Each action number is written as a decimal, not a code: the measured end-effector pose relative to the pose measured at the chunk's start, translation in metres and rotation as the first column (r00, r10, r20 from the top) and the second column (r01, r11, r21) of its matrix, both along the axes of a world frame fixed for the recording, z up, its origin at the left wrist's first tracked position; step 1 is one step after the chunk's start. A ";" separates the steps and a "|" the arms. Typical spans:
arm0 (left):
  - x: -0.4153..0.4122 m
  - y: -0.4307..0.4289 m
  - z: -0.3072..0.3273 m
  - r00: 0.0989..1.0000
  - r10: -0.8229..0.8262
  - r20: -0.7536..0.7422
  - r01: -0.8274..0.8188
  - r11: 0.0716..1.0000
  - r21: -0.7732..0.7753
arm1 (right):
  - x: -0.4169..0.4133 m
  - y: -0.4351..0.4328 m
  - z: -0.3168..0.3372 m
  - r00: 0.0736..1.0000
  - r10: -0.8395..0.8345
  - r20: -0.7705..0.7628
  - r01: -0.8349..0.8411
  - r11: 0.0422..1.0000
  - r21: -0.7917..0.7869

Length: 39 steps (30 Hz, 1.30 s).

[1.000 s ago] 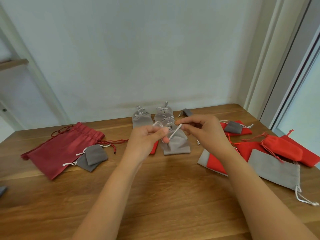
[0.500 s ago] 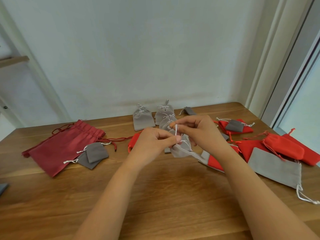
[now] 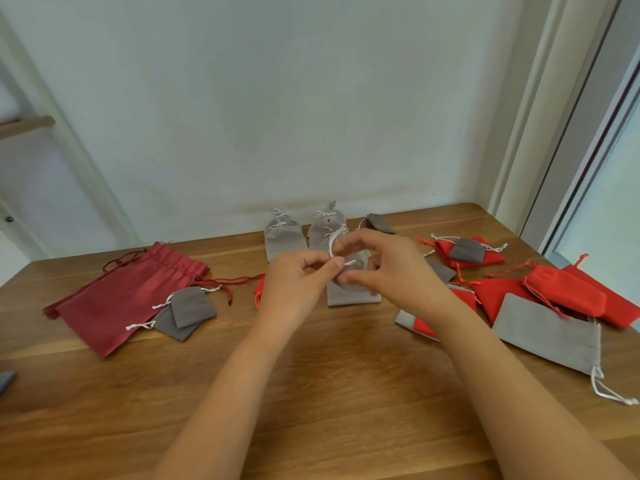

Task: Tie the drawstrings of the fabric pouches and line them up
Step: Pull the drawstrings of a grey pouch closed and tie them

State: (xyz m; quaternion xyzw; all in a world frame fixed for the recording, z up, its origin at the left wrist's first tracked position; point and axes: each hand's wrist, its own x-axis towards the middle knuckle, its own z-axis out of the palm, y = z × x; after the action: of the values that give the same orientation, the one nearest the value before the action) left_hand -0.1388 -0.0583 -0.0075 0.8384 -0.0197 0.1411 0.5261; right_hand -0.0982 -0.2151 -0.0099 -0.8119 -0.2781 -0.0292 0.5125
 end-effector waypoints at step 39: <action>0.005 0.012 -0.001 0.953 -0.149 -0.262 0.028 0.910 -0.415 | 0.001 -0.013 0.007 0.998 0.063 0.009 -0.063 0.995 0.083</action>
State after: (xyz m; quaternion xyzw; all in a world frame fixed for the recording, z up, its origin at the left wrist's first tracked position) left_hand -0.1340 -0.0461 -0.0085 0.7205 0.0486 -0.0056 0.6918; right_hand -0.0969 -0.2278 -0.0028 -0.7806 -0.3039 -0.0273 0.5455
